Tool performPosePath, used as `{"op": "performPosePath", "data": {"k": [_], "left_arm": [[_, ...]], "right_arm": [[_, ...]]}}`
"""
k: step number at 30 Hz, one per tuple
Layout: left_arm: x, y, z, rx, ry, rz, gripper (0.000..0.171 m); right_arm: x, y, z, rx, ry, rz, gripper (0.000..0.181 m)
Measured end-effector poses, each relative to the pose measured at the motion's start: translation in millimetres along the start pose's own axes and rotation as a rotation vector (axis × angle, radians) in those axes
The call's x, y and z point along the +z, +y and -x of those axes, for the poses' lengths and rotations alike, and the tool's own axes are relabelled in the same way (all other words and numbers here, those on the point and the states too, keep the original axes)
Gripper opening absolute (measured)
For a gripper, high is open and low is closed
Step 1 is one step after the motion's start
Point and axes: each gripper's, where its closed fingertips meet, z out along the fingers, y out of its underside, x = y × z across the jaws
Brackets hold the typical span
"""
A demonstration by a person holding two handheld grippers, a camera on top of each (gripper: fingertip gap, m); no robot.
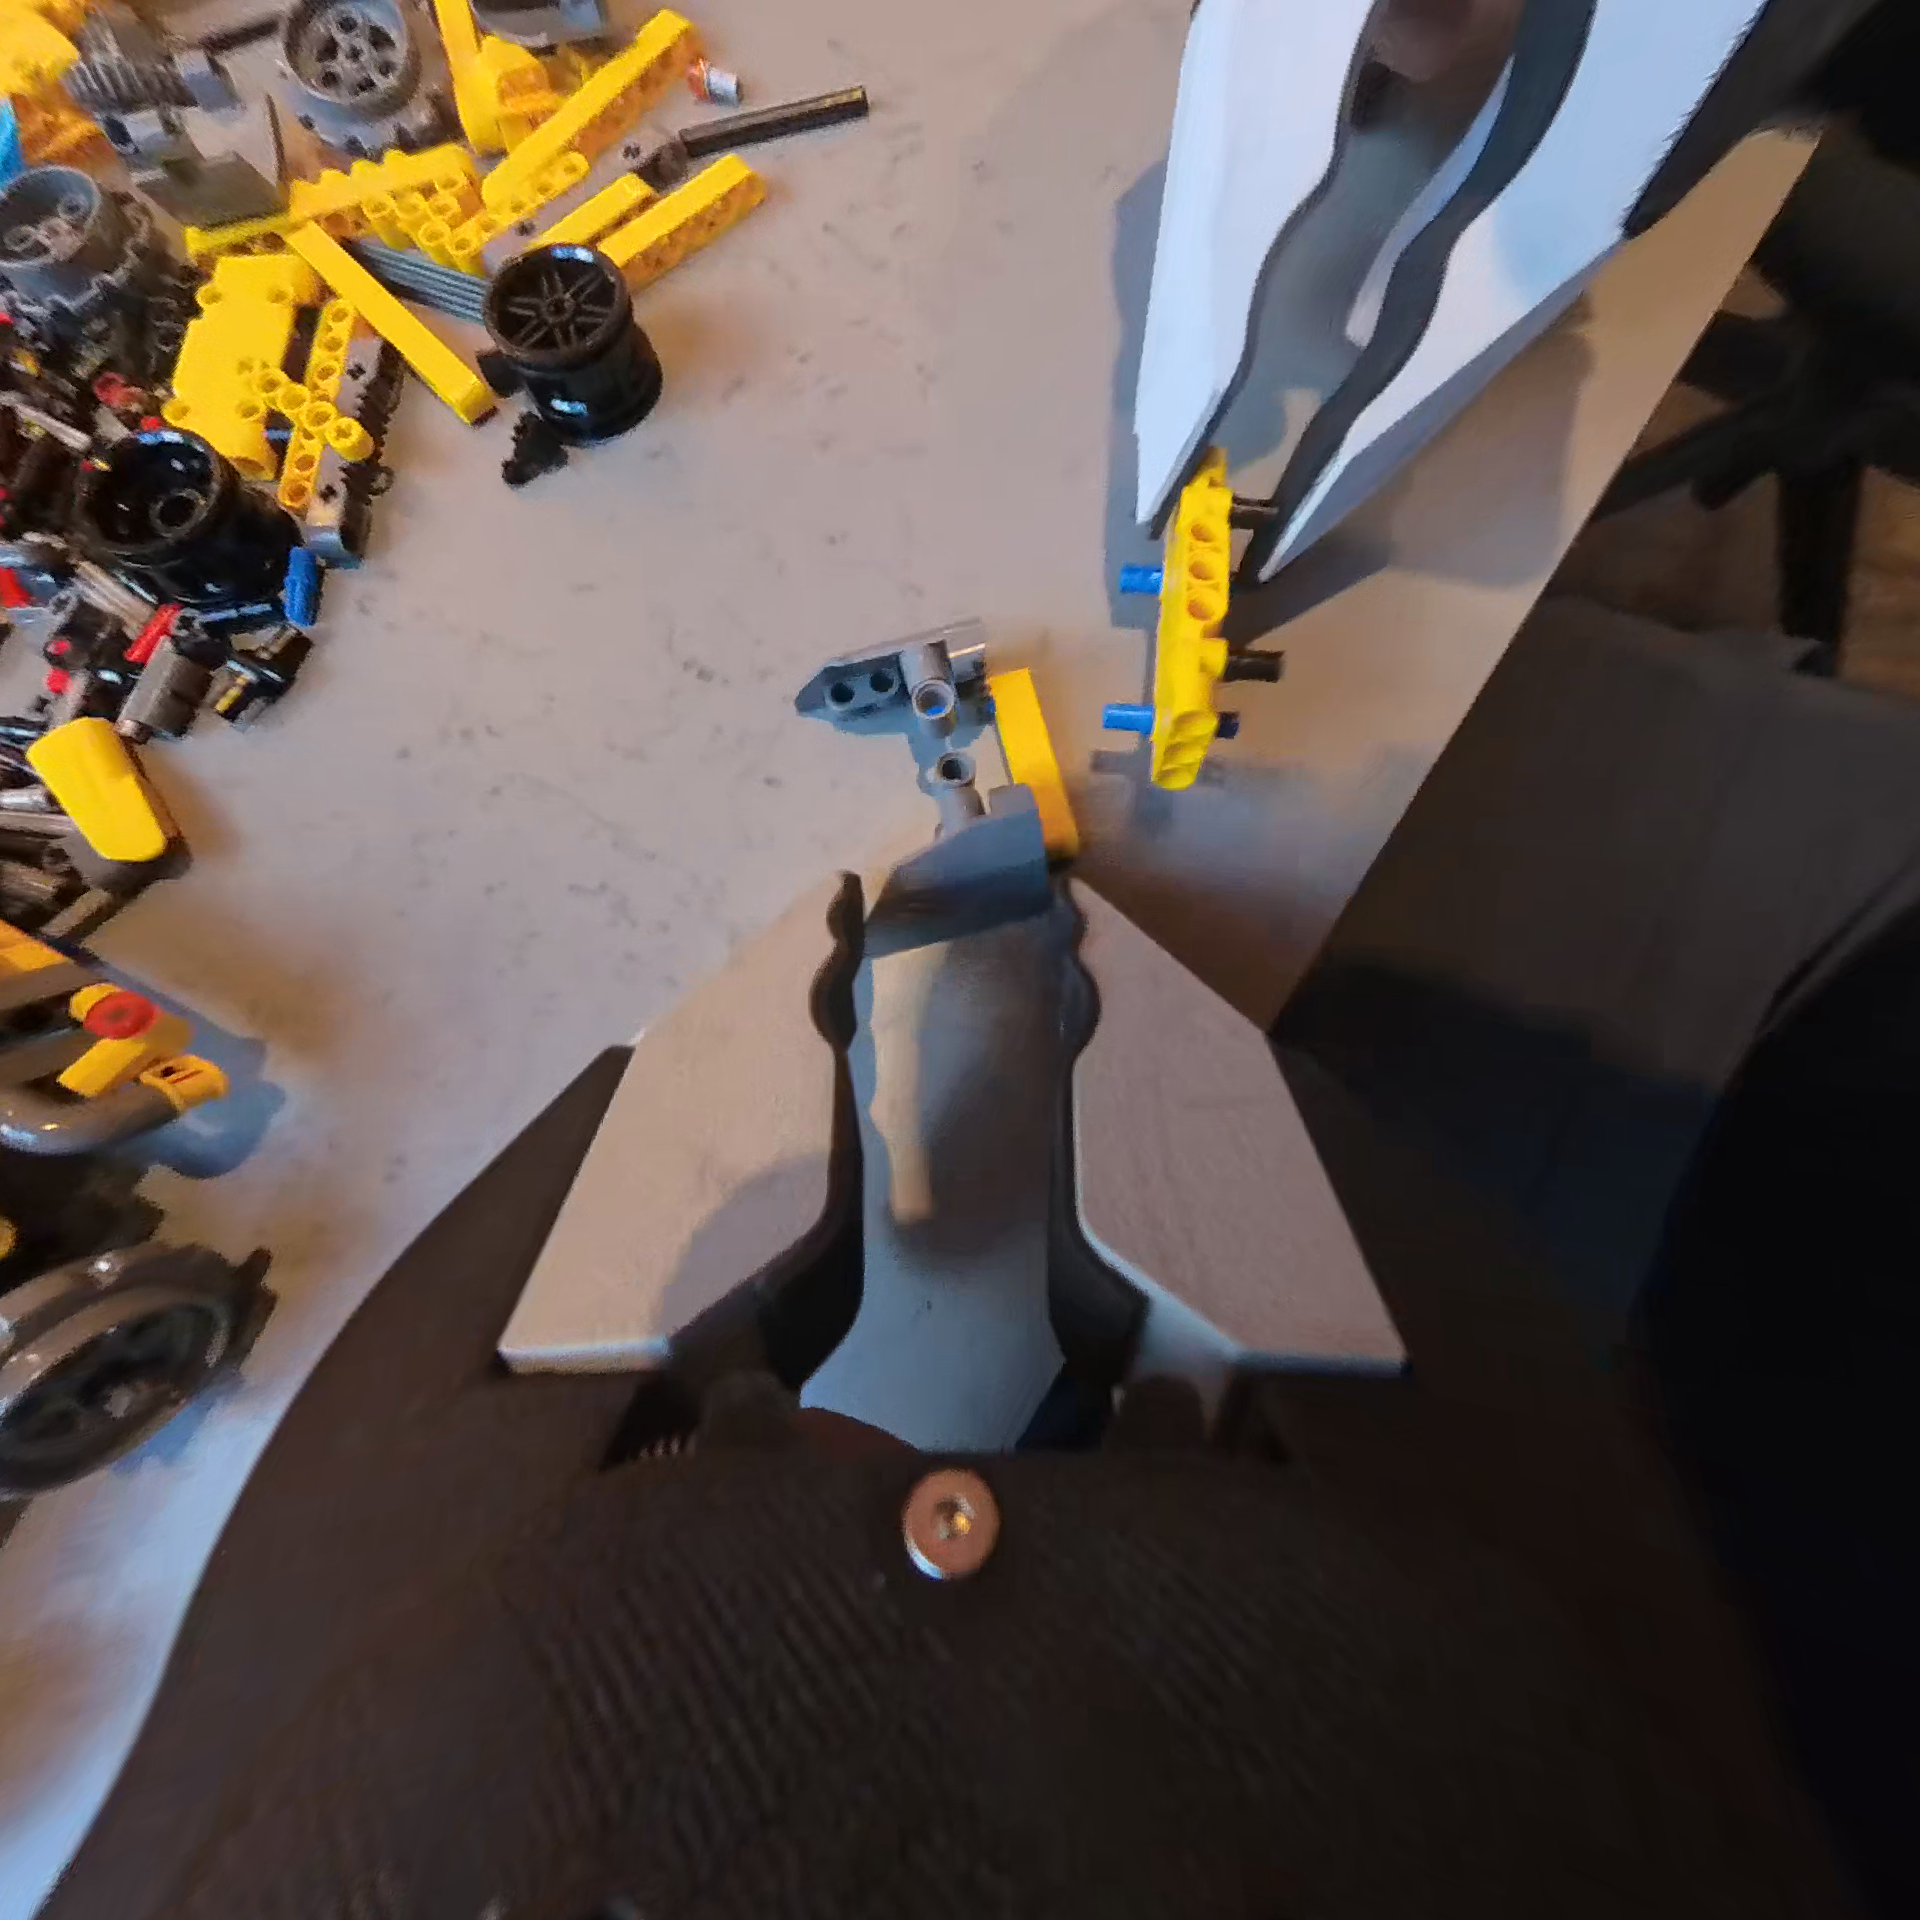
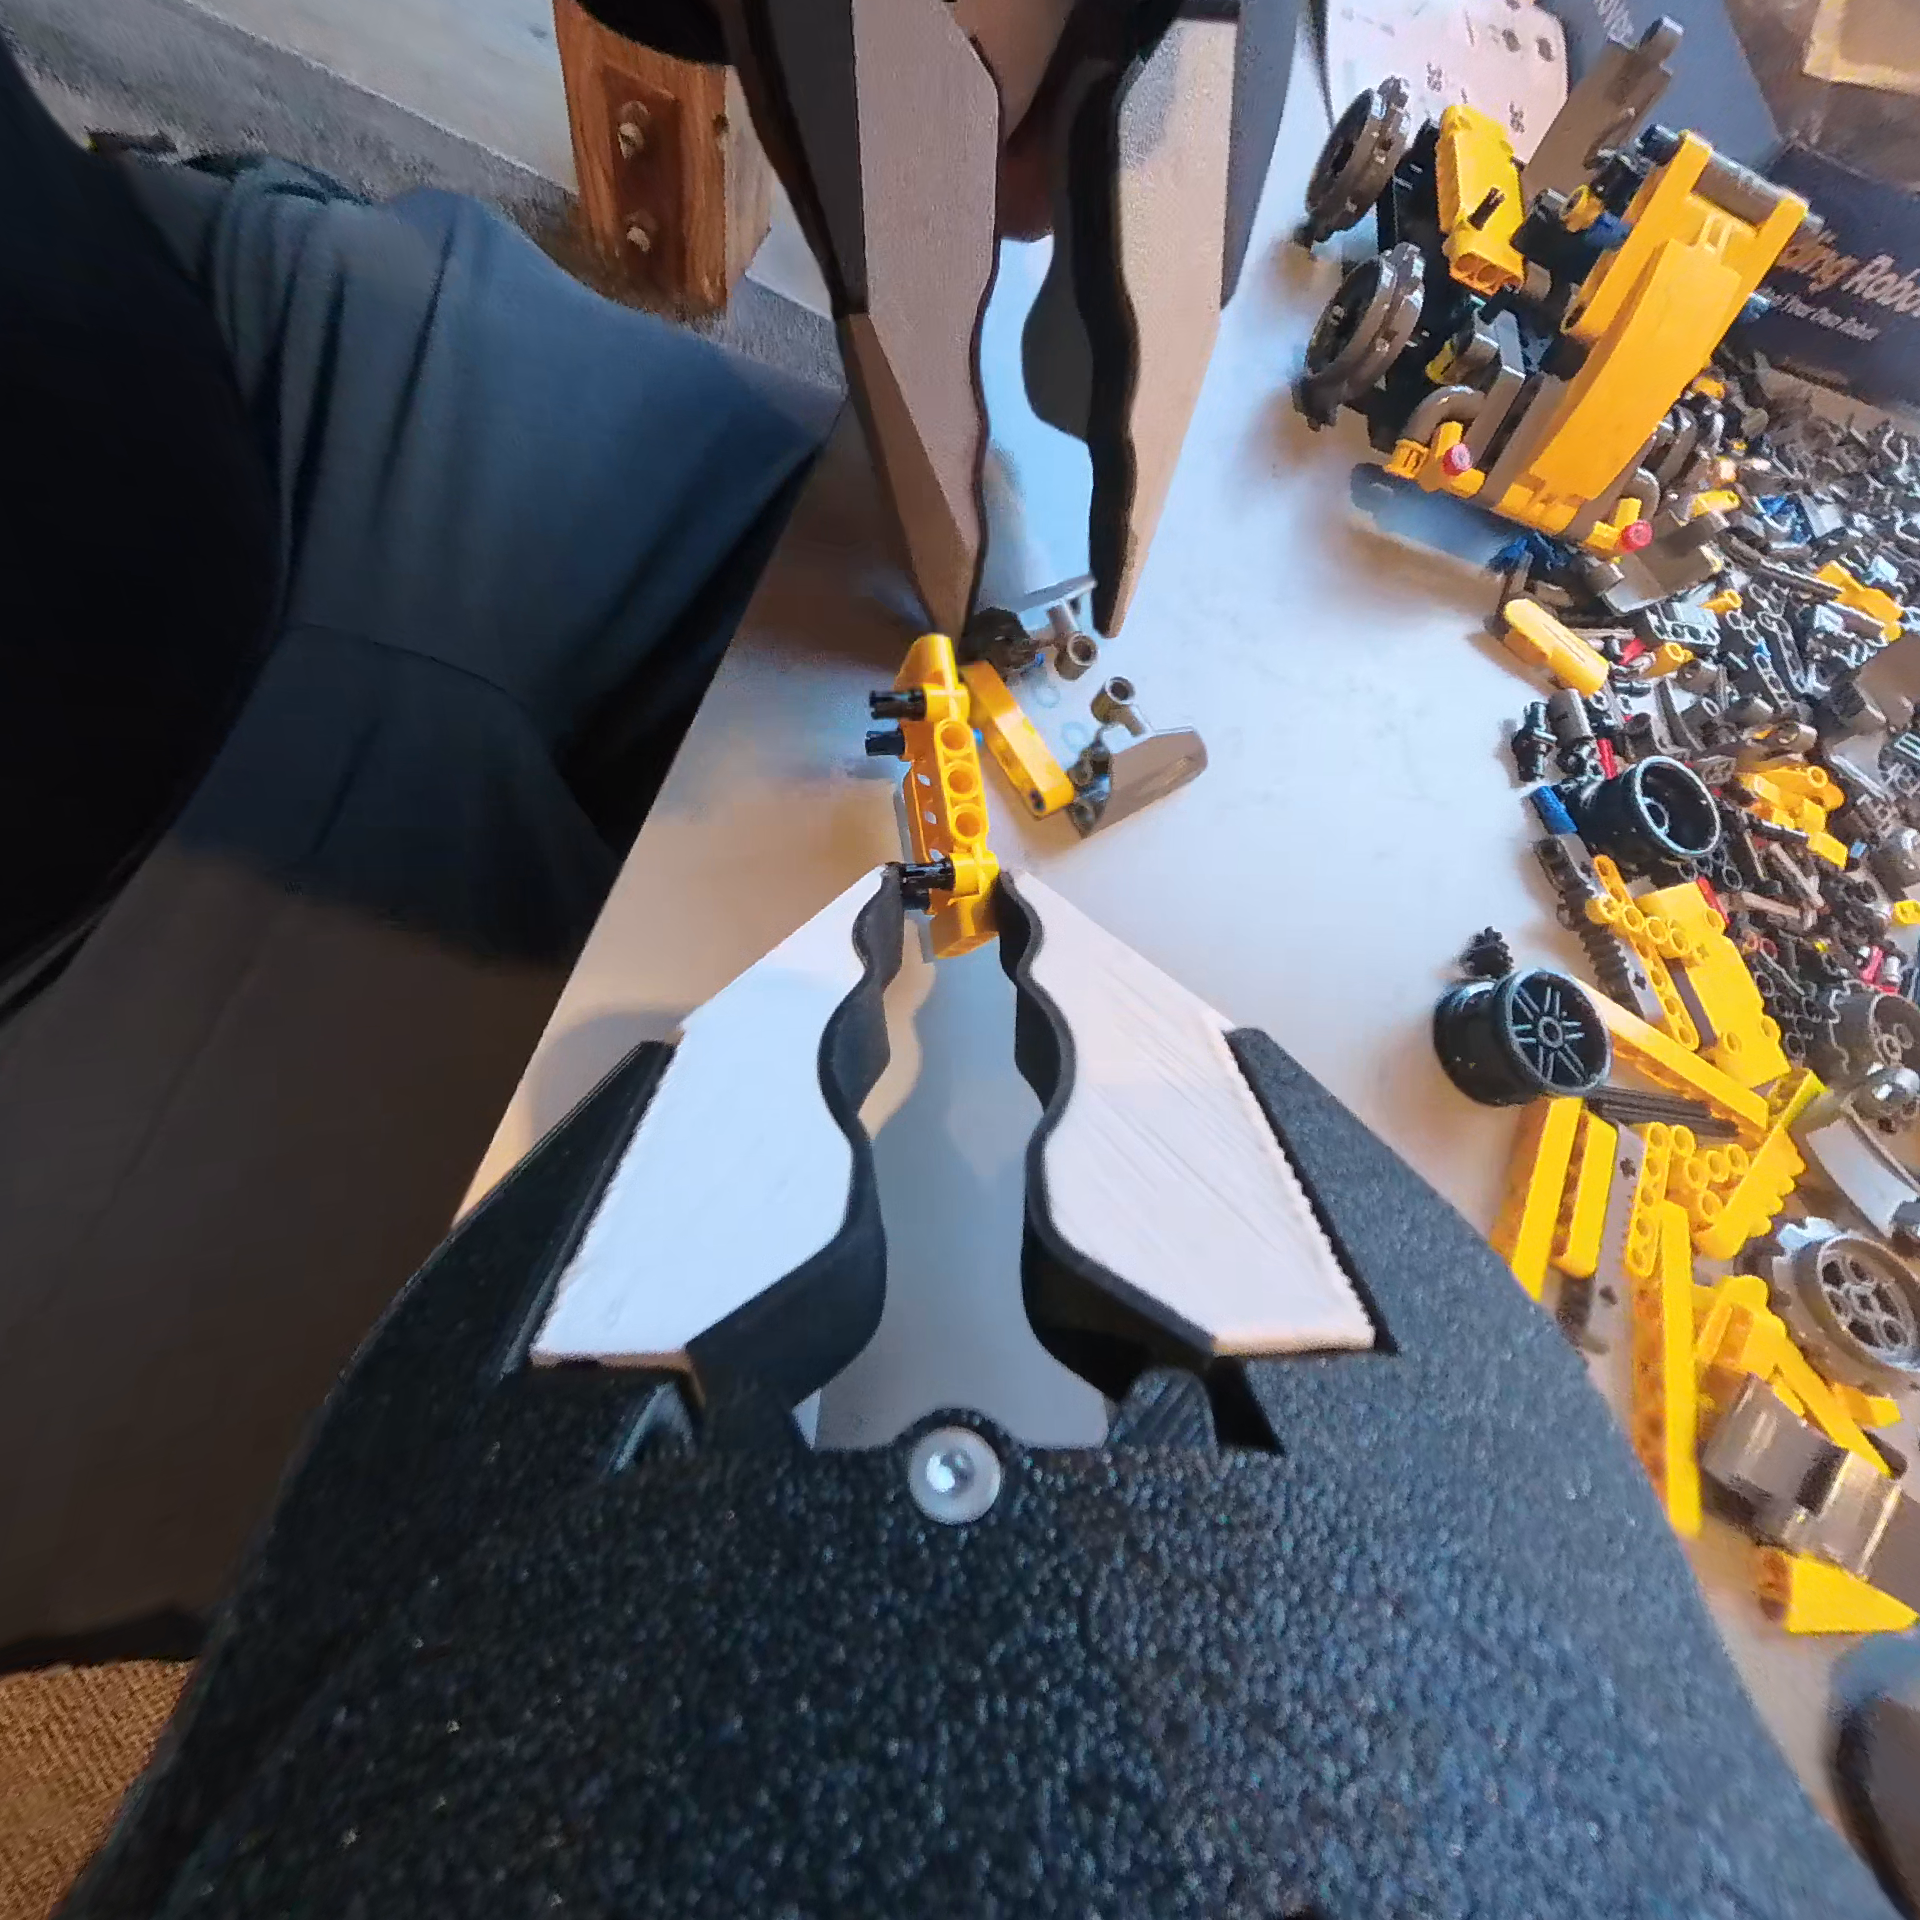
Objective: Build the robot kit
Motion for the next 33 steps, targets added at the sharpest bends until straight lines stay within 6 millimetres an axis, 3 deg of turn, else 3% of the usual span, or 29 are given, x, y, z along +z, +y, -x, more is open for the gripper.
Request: {"op": "performPosePath", "data": {"k": [4,8,9,11,14,16,18,21,25,33], "left_arm": [[4.9,-6.8,2.6,0.163,0.037,-0.011,0.033],[8.9,-11.9,-6.3,0.367,0.251,-0.071,0.033],[9.1,-12.0,-3.3,0.379,0.272,-0.072,0.035],[6.8,-14.9,3.2,0.355,0.287,-0.079,0.056],[-6.3,-23.5,1.4,0.311,0.278,-0.128,0.058],[-13.1,-23.2,-3.4,0.275,0.234,-0.112,0.053],[-18.5,-22.0,-17.4,0.259,0.211,-0.109,0.031],[-18.2,-17.6,-43.0,0.252,0.241,-0.117,0.018],[-7.0,-11.4,-39.9,0.245,0.177,-0.099,0.016],[-6.7,-14.5,-33.6,0.261,0.178,-0.131,0.006]], "right_arm": [[-3.9,-8.0,2.8,0.005,-0.007,-0.057,0.018],[-0.6,-13.2,7.8,-0.01,-0.021,-0.067,0.018],[0.4,-13.8,9.3,-0.013,-0.025,-0.067,0.018],[2.0,-15.2,9.8,-0.019,-0.014,-0.063,0.018],[3.5,-15.2,6.9,-0.011,0.005,-0.052,0.018],[4.0,-13.9,3.7,-0.011,0.019,-0.04,0.018],[4.1,-13.4,2.1,-0.007,0.027,-0.033,0.018],[4.0,-14.5,1.3,-0.005,0.034,-0.038,0.018],[6.7,-16.7,2.3,-0.008,0.032,-0.041,0.017],[12.9,-12.6,-0.1,-0.015,0.049,0.001,0.018]]}}
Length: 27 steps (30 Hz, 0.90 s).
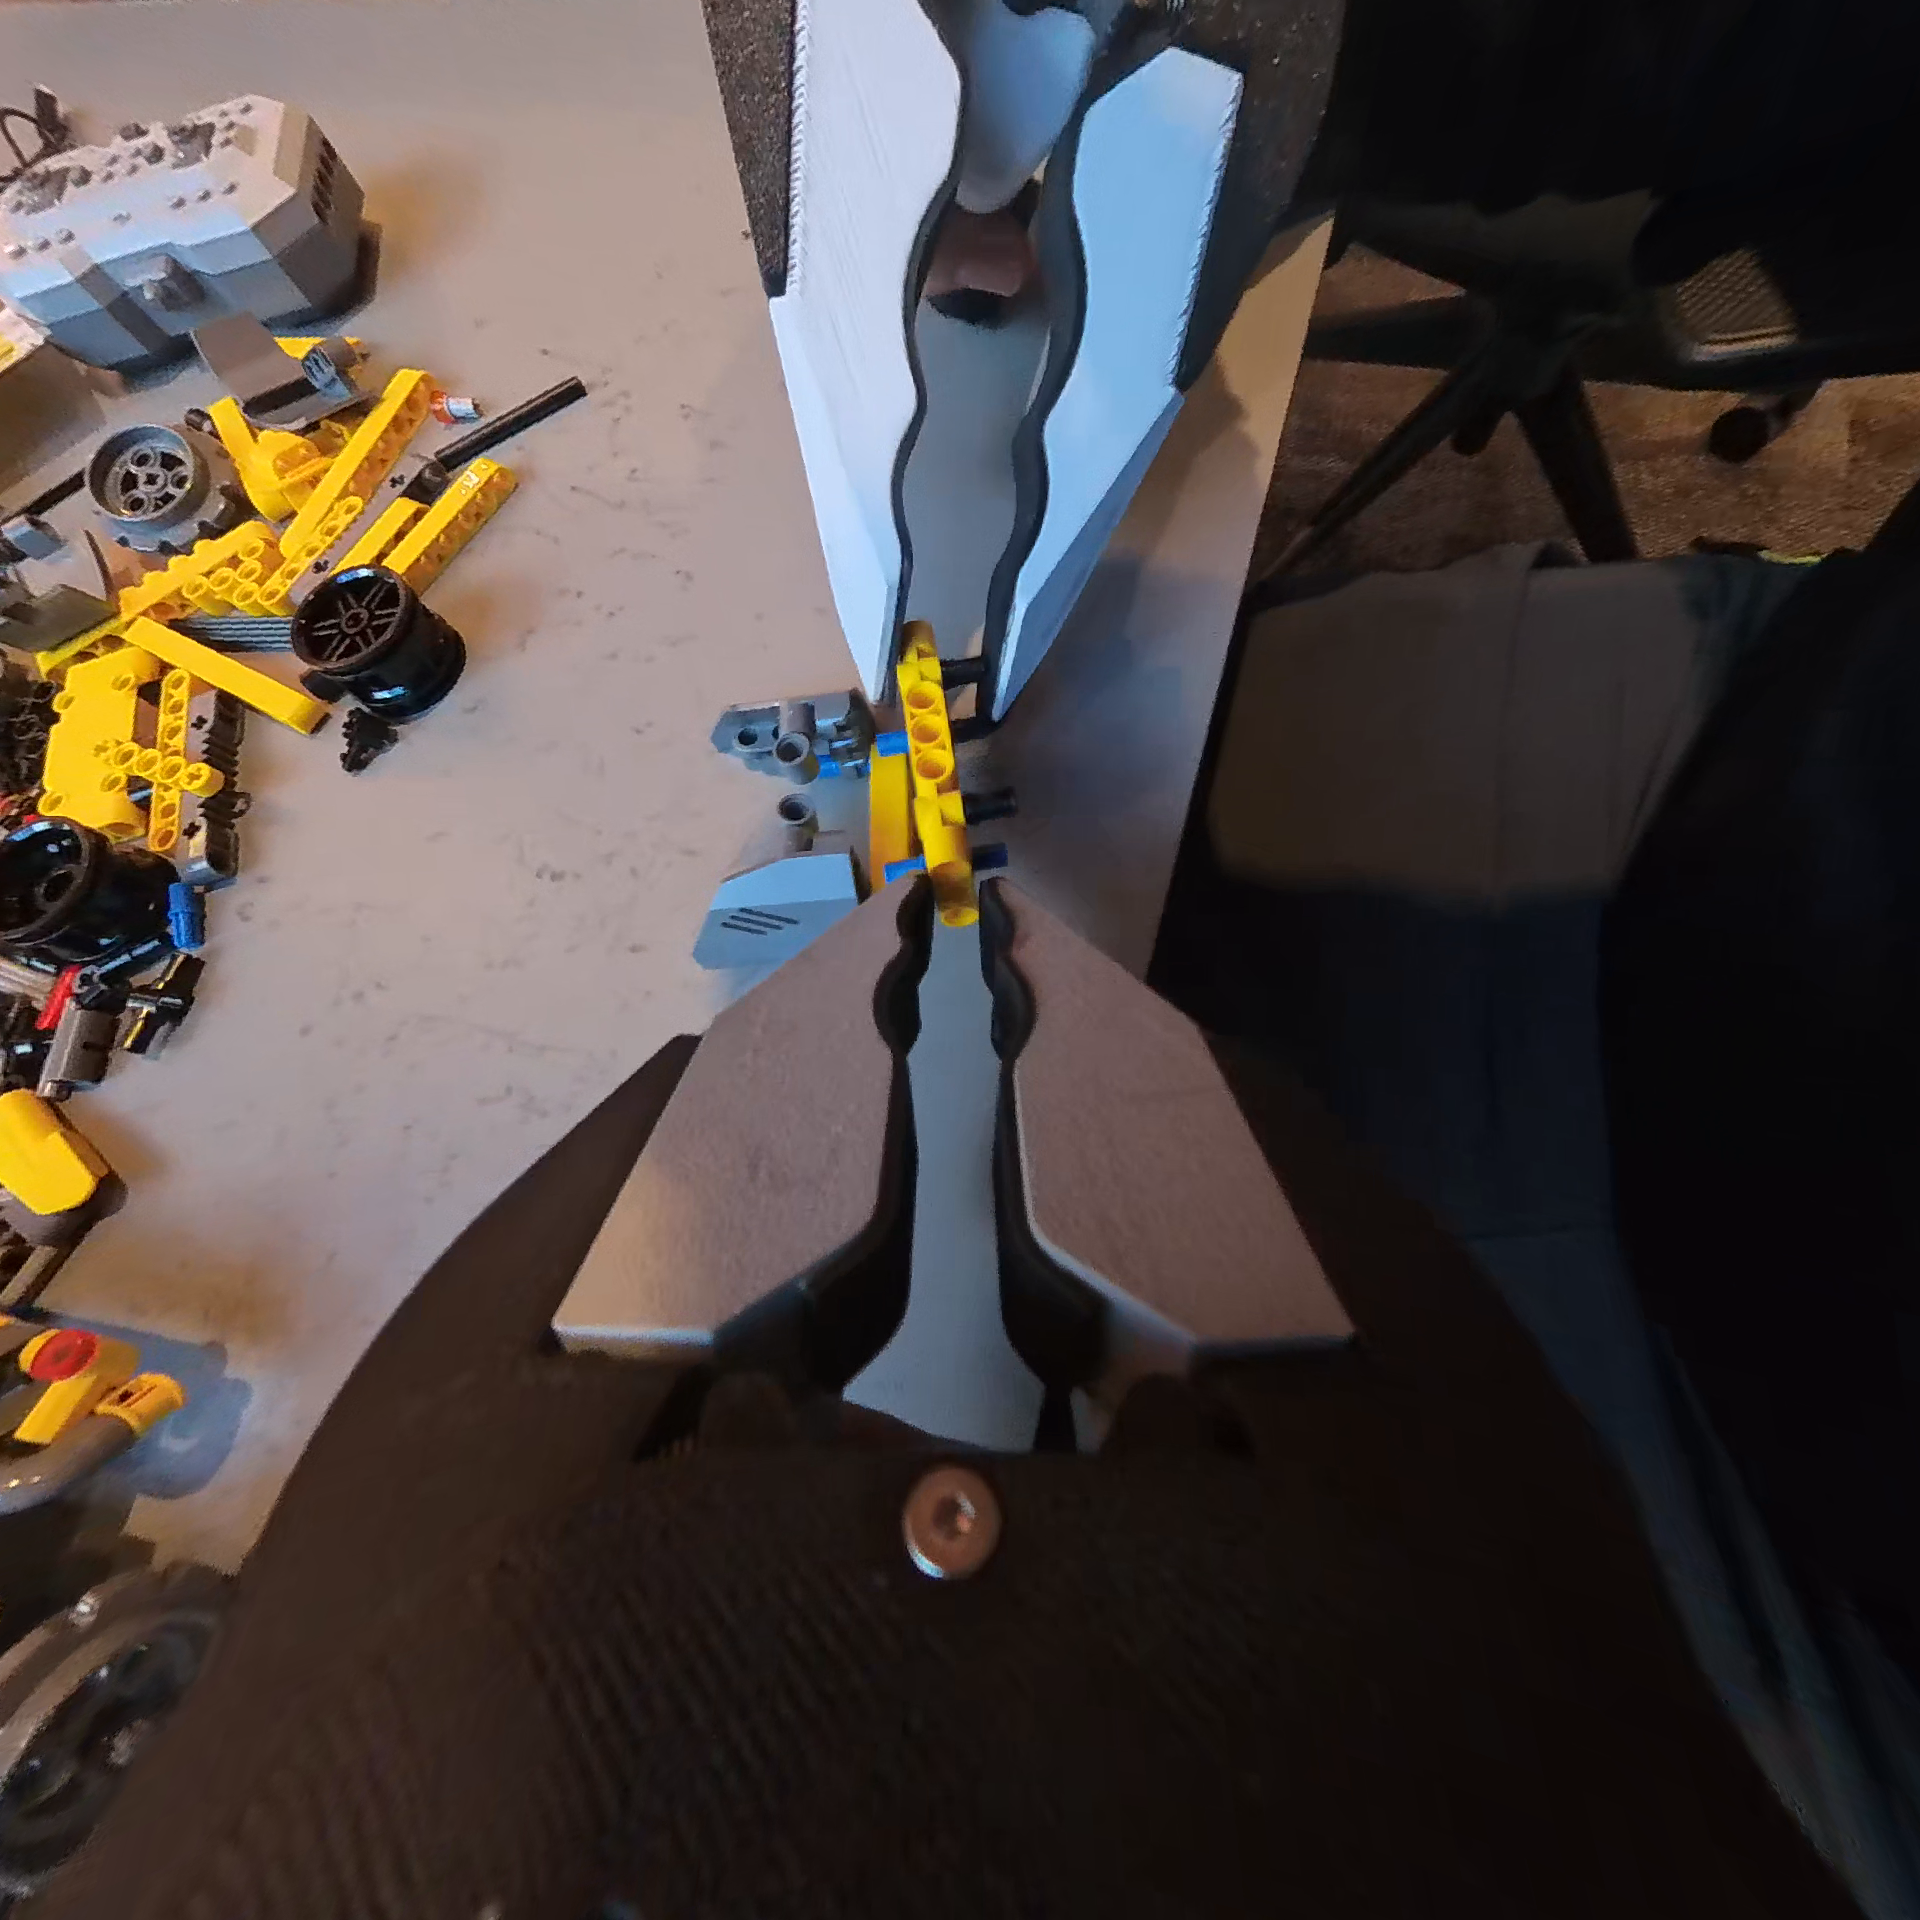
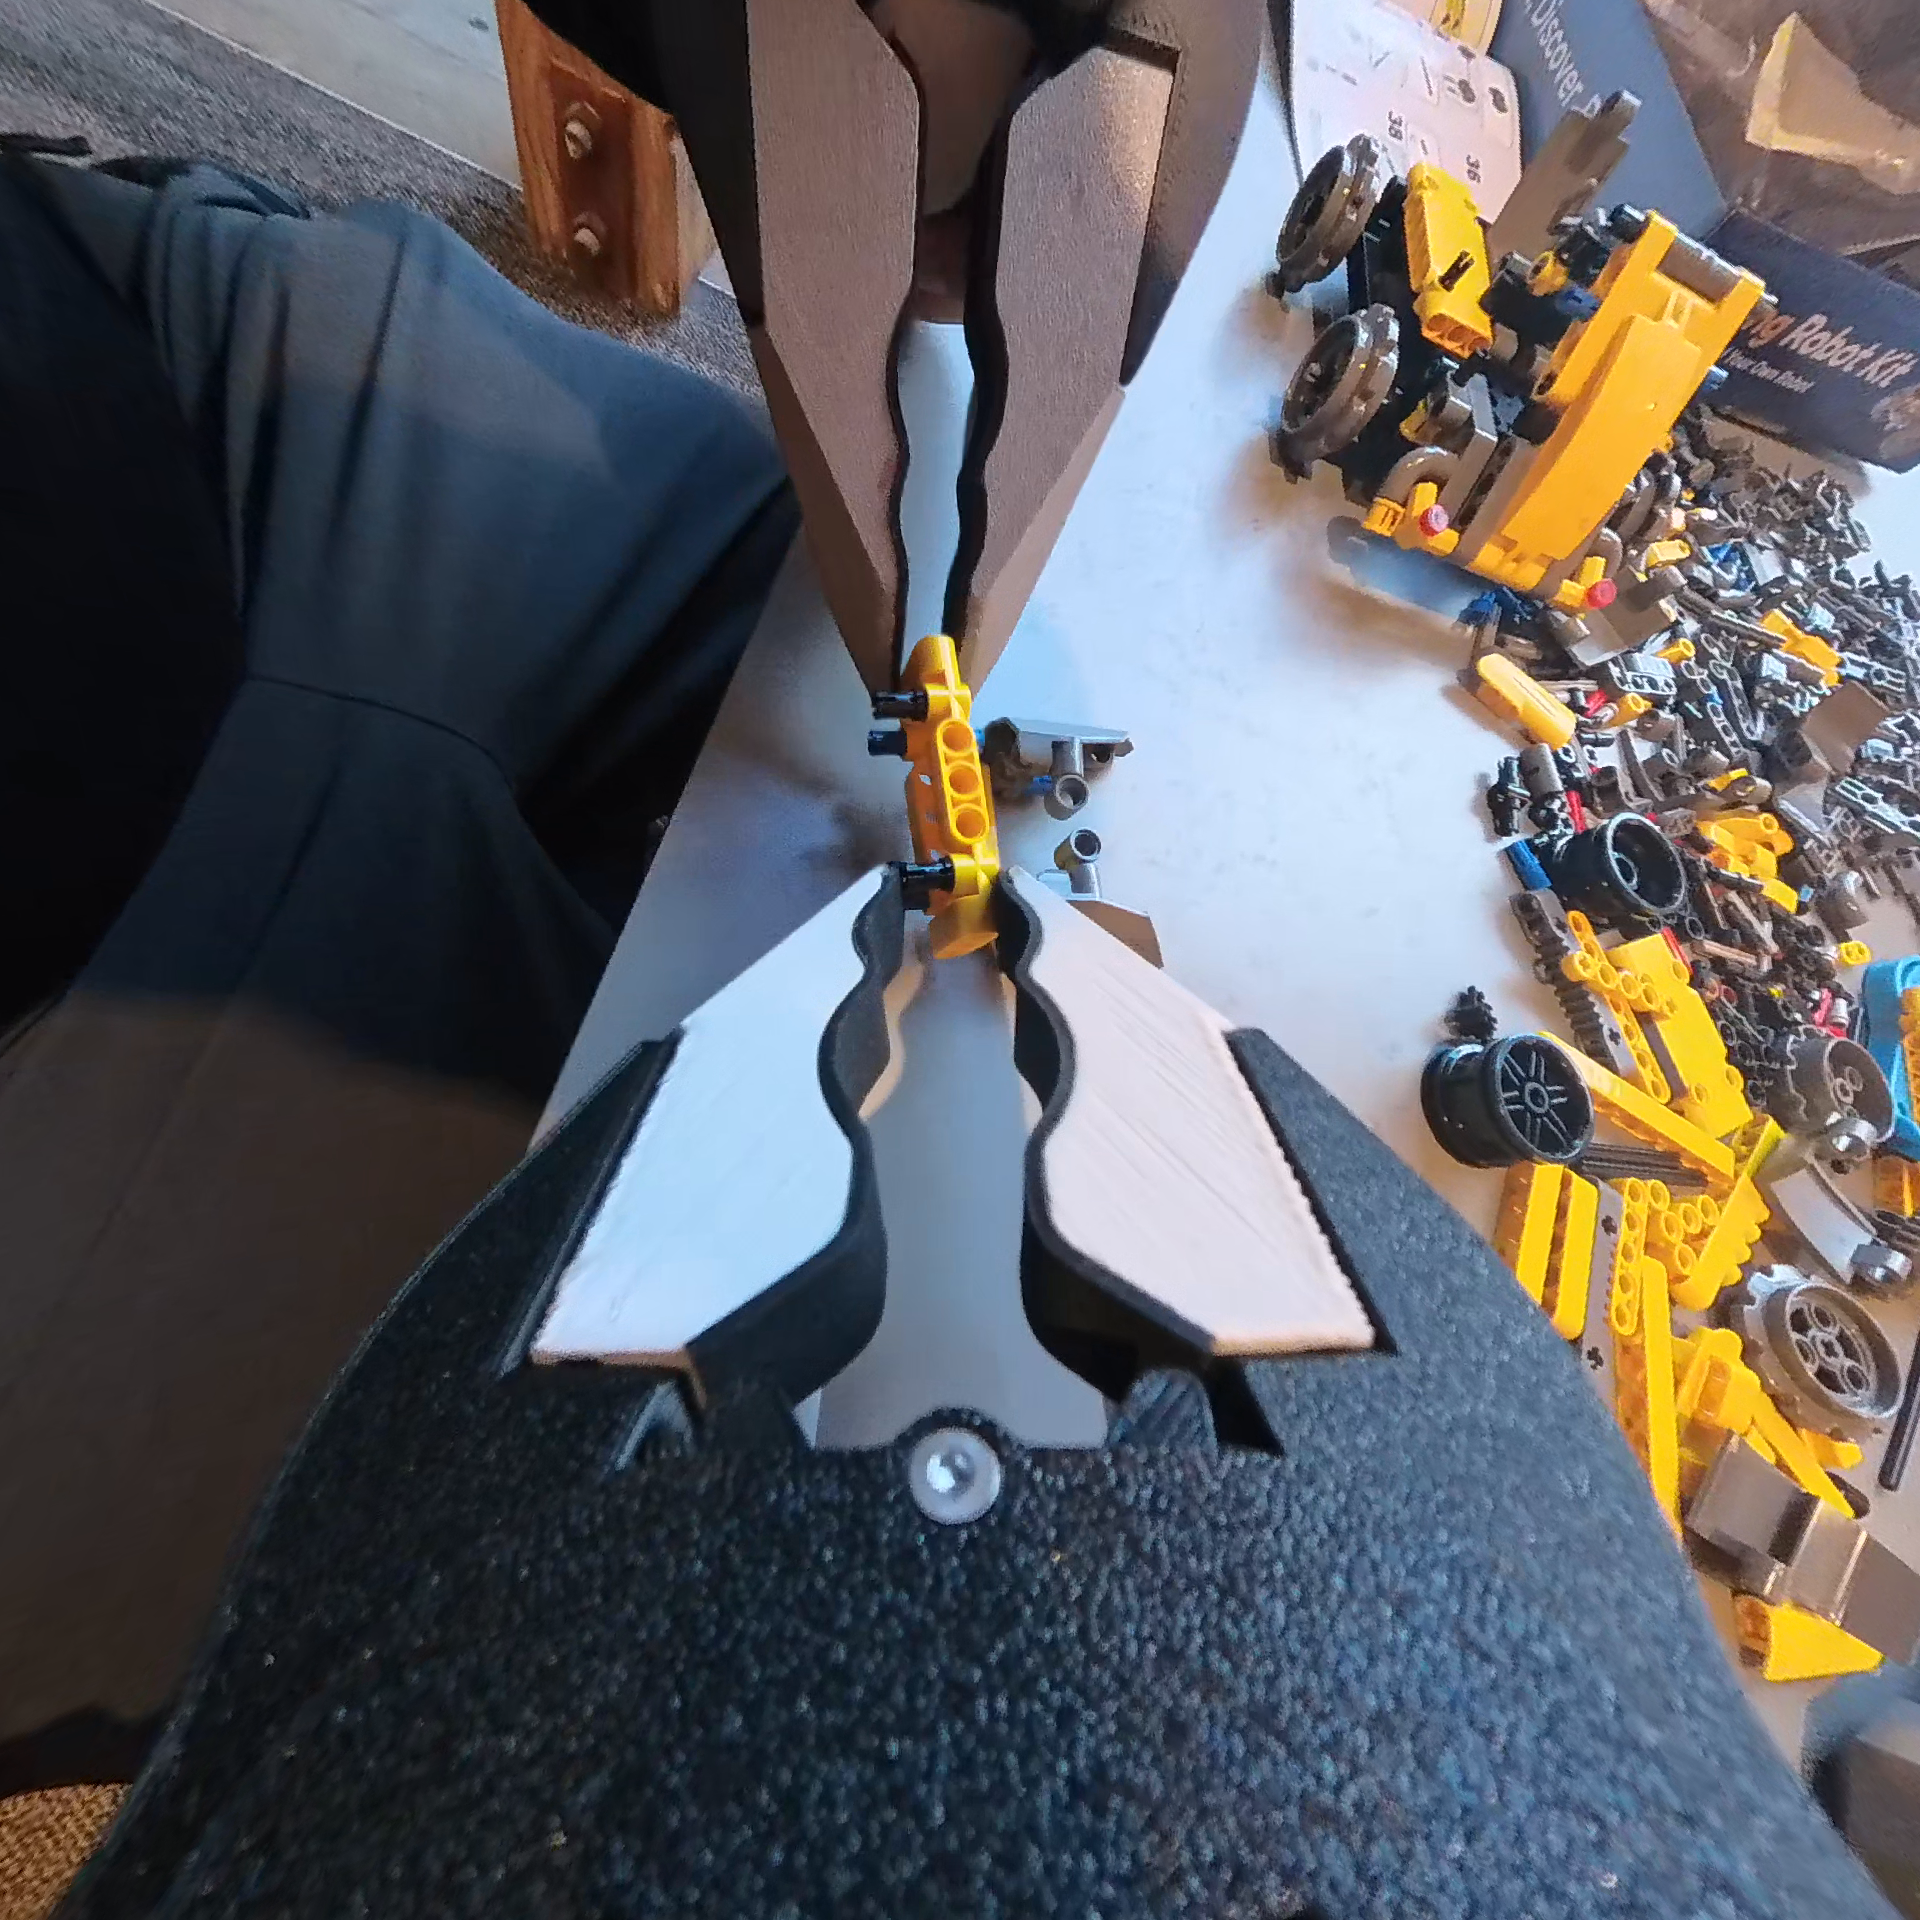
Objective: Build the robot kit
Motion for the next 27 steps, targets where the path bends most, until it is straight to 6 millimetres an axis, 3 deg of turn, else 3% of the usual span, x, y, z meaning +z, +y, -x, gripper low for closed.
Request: {"op": "performPosePath", "data": {"k": [3,9,13,27], "left_arm": [[-0.9,-0.4,1.0,0.02,0.005,-0.015,0.006],[-2.1,-3.5,3.0,-0.016,0.038,-0.035,0.005],[1.1,0.3,4.0,-0.022,0.031,-0.003,0.006],[1.4,1.5,6.1,-0.029,0.009,0.002,0.006]], "right_arm": [[-0.5,-2.5,3.8,-0.008,-0.015,-0.01,0.018],[-14.5,-5.6,-8.9,0.037,-0.007,-0.051,0.046],[-7.6,1.1,-13.7,0.041,-0.064,-0.014,0.058],[-0.1,3.2,-13.8,0.022,-0.217,0.007,0.059]]}}
